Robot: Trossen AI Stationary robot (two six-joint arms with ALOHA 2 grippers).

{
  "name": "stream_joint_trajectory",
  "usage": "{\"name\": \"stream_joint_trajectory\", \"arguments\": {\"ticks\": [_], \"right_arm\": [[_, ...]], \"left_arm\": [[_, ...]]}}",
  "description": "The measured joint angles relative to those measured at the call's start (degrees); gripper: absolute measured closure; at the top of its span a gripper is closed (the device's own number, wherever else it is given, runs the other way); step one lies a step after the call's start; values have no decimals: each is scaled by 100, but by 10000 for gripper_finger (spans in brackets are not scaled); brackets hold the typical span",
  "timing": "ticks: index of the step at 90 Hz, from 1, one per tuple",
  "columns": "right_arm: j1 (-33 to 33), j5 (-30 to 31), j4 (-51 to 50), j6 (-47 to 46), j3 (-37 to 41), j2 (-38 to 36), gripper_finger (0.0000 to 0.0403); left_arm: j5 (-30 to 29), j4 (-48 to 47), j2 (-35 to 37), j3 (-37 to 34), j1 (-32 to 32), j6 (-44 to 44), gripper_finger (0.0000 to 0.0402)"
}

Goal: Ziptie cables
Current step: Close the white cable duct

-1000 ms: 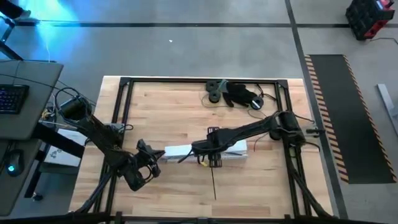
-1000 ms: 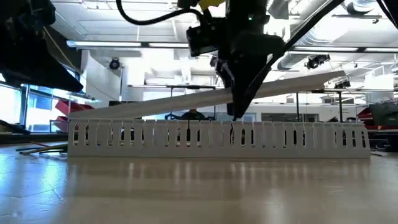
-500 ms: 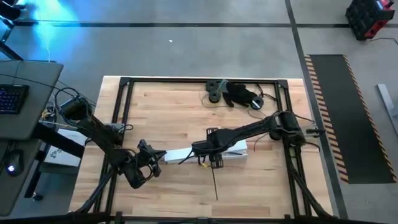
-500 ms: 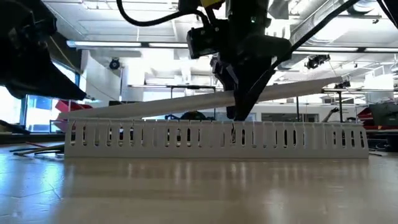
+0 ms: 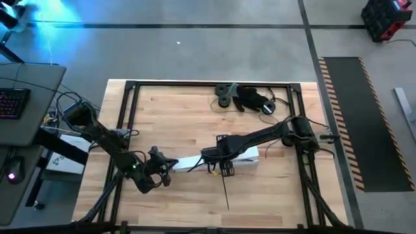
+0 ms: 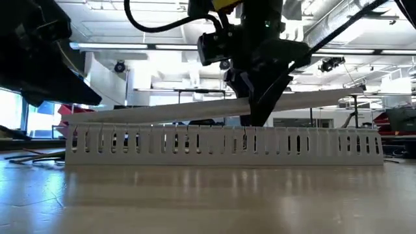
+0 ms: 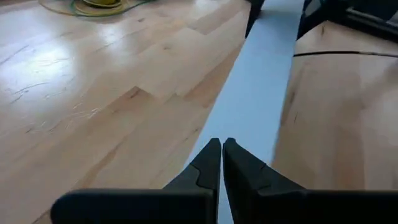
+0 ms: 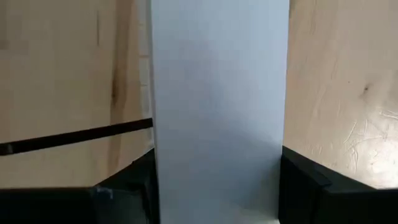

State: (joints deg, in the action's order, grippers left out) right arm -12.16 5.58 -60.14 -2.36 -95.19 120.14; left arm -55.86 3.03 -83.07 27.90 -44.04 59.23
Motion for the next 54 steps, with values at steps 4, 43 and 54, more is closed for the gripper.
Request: {"name": "stream_joint_trajectory", "arguments": {"ticks": [4, 43, 54], "right_arm": [[0, -8, 0, -8, -7, 0, 209], [-57, -15, 0, -32, -5, 4, 209], [-57, -15, 6, -23, -5, 4, 209]], "left_arm": [[63, -6, -1, 0, 35, -1, 401], [324, 617, -648, 17, 84, 6, 401], [335, 660, -660, 15, 84, -40, 401]]}}
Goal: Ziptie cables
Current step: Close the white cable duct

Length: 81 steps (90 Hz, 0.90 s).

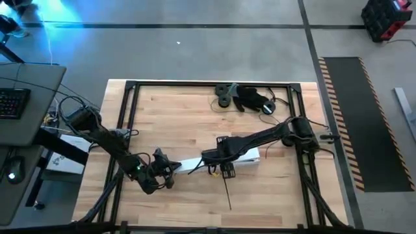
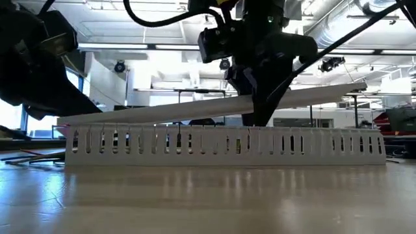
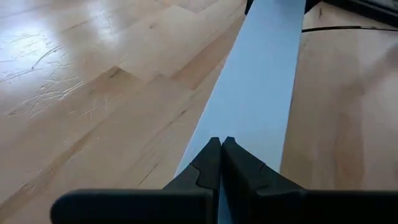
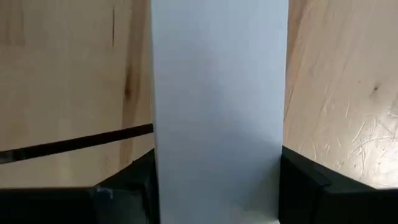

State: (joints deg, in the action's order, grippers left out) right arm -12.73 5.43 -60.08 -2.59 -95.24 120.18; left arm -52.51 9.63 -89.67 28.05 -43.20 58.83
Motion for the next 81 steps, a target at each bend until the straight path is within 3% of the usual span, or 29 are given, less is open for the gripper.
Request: {"name": "stream_joint_trajectory", "arguments": {"ticks": [81], "right_arm": [[-186, -132, 718, -359, 616, 2, 188]], "left_arm": [[138, 120, -11, -4, 164, -304, 401]]}}
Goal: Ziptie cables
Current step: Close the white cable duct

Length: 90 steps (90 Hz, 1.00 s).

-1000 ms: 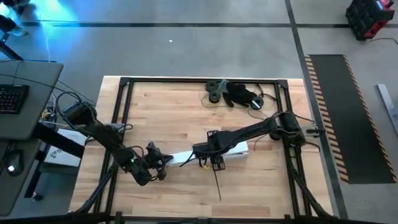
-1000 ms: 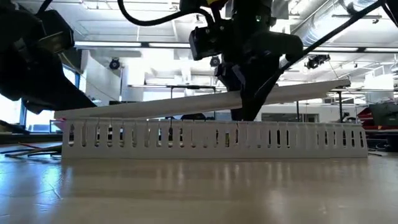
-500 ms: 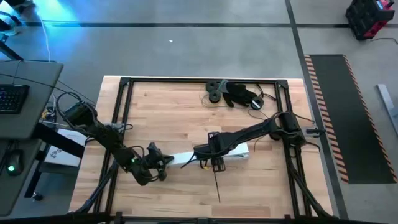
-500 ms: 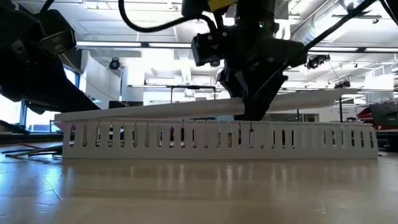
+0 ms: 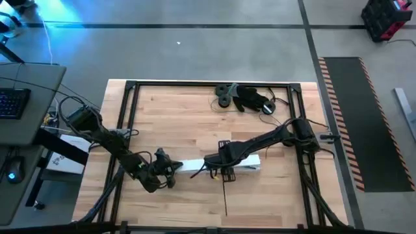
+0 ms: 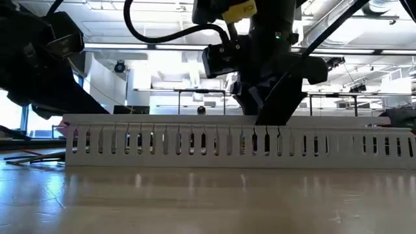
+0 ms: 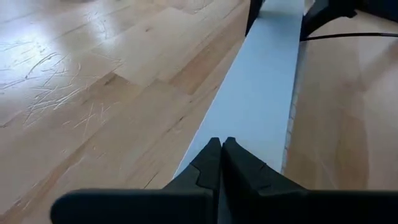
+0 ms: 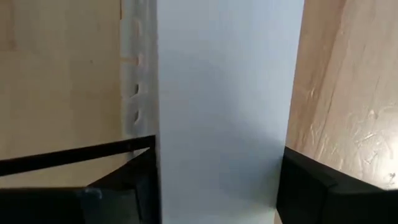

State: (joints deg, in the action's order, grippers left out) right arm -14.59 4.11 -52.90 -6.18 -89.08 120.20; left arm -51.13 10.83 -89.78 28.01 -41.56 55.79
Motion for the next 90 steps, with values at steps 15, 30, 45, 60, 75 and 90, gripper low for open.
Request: {"name": "stream_joint_trajectory", "arguments": {"ticks": [15, 30, 45, 60, 75, 90], "right_arm": [[-1, -29, 1, 20, 0, 0, 189], [-2, -33, -14, -51, 0, -18, 207], [-7, 23, -81, -182, -7, -177, 208], [-42, 4, -92, -431, -9, -267, 201], [-89, -80, -82, -569, -11, -275, 206], [-92, -113, -62, -687, -11, -275, 207]], "left_arm": [[9, -11, 0, 0, 0, -2, 401], [-11, -13, -2, 0, 0, -92, 401], [-50, -17, -7, -1, 4, -94, 401], [-128, -27, -7, -4, 5, -96, 401], [-144, -22, -9, -7, 4, -96, 401], [-218, -39, -9, -7, 4, -153, 401]]}}
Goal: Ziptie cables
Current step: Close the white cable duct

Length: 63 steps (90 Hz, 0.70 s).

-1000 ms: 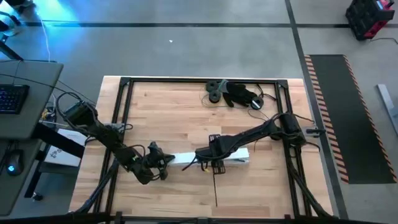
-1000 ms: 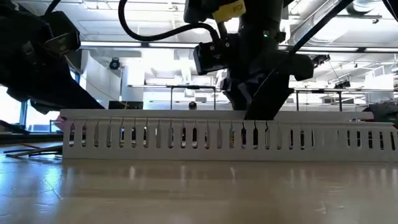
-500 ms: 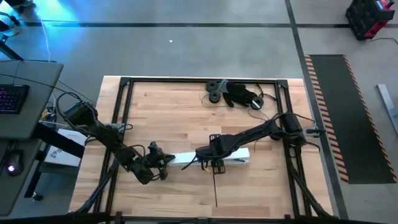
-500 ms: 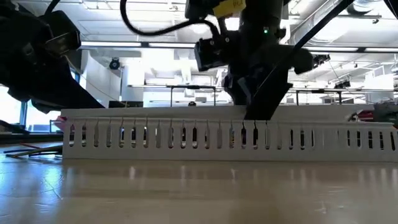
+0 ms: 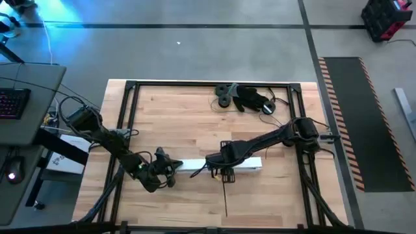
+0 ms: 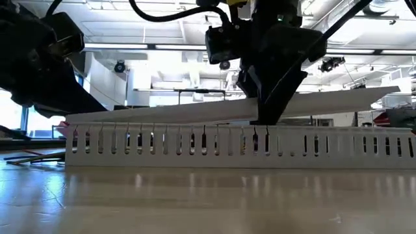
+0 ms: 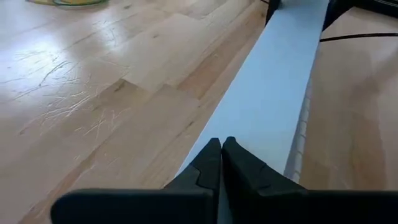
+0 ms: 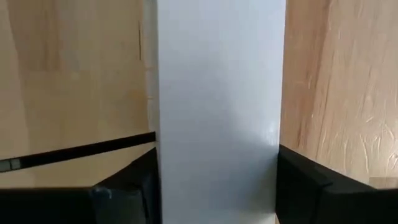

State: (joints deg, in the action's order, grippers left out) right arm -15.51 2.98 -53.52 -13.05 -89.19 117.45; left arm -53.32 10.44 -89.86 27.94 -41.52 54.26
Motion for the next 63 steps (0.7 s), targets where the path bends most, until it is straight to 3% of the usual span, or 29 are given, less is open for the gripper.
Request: {"name": "stream_joint_trajectory", "arguments": {"ticks": [28, 63], "right_arm": [[-142, 14, -9, -213, -2, -4, 208], [-410, 728, -76, -344, -4, -17, 208]], "left_arm": [[-314, -16, 383, 229, 0, -875, 401], [-315, 7, 807, 540, 0, -1691, 401]]}}
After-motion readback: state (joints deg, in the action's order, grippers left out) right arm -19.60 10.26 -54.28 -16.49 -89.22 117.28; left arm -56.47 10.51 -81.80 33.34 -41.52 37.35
